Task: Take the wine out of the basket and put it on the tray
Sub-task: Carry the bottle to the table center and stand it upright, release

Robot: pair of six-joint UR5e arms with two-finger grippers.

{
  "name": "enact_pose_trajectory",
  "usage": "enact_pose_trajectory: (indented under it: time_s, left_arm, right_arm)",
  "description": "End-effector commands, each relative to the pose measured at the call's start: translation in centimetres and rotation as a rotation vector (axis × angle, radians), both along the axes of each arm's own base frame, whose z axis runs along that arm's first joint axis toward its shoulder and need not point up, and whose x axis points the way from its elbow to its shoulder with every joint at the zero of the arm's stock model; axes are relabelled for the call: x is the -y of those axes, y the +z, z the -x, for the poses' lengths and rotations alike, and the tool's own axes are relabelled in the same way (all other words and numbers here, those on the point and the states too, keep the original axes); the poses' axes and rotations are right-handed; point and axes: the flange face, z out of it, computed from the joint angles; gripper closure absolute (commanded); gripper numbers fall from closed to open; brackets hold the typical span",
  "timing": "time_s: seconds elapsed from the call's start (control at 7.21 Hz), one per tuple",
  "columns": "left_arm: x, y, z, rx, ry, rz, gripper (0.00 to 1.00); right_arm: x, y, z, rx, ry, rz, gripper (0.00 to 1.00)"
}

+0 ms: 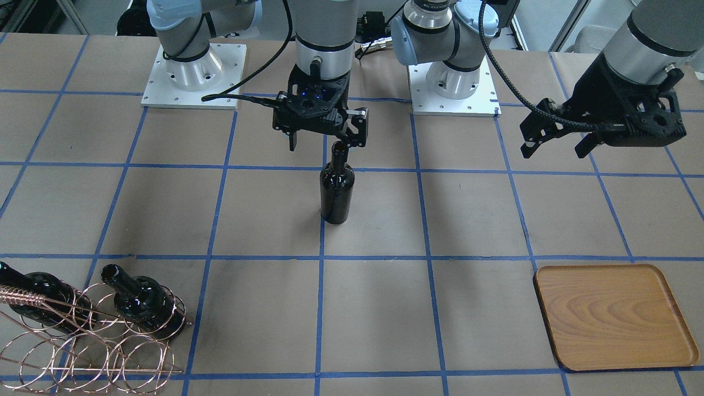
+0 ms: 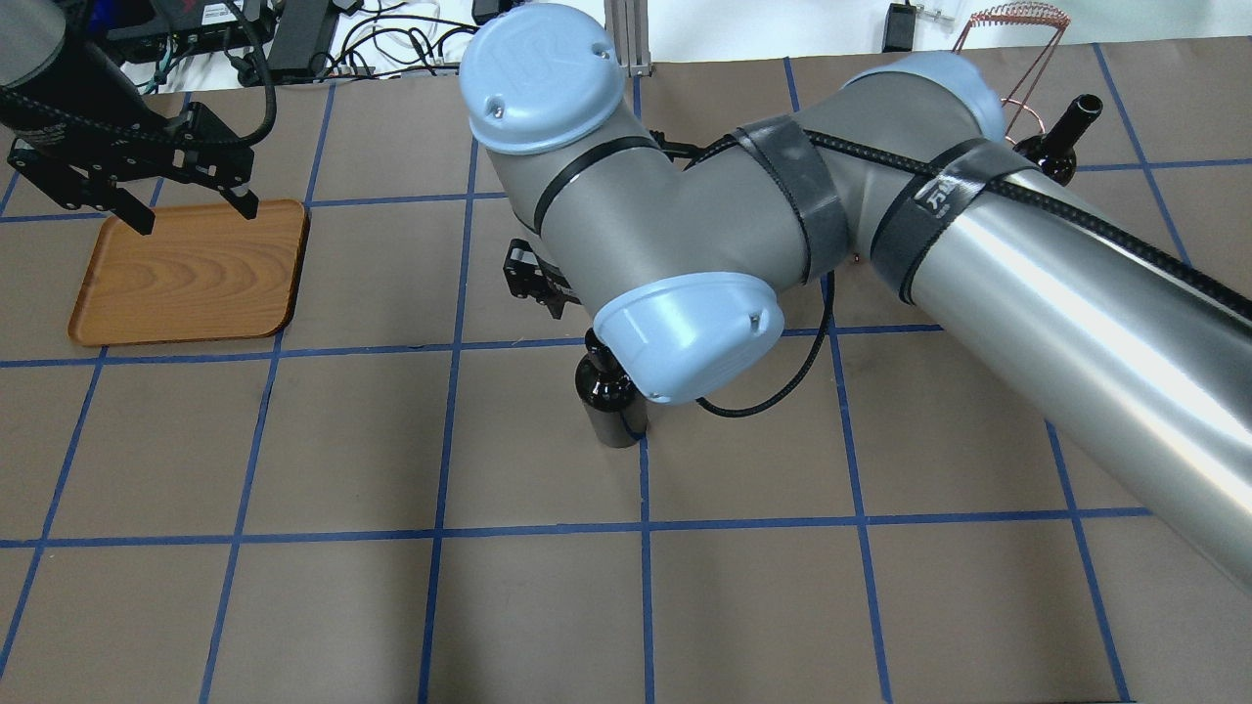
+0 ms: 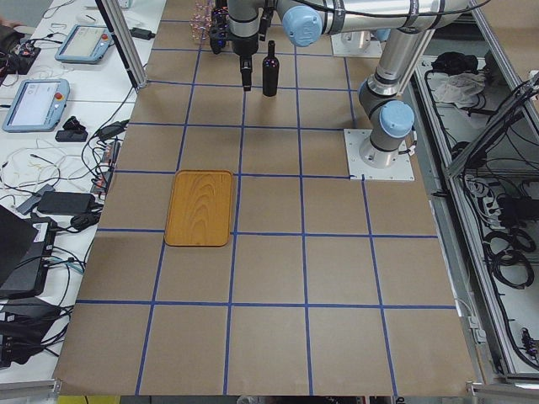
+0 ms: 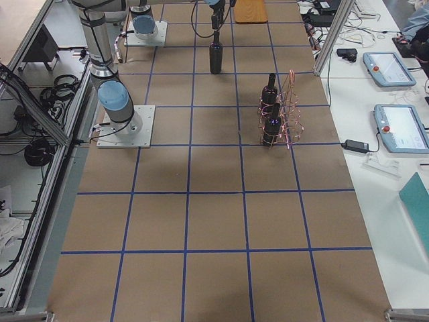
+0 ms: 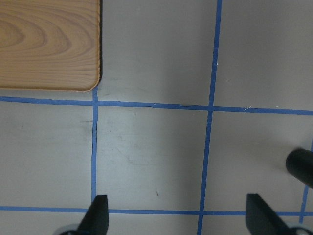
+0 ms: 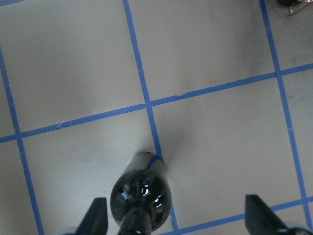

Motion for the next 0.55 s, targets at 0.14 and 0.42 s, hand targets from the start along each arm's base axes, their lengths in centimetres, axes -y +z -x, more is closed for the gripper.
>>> enact_pose_trajectory:
  time_s: [0.14,0.42]
  left_arm:
    - [0.3,0.4,7.3,0.014,-0.095,0.069,0.0]
    - [-1.5,0.4,15.1,-0.004,-0.103,0.068,0.0]
  right_arm:
    - [2.2,4.8,12.8,-0.013,0.124,-0.026,0.0]
    - [1.7,6.9,15.6,0.026,0.121,0.006,0.0]
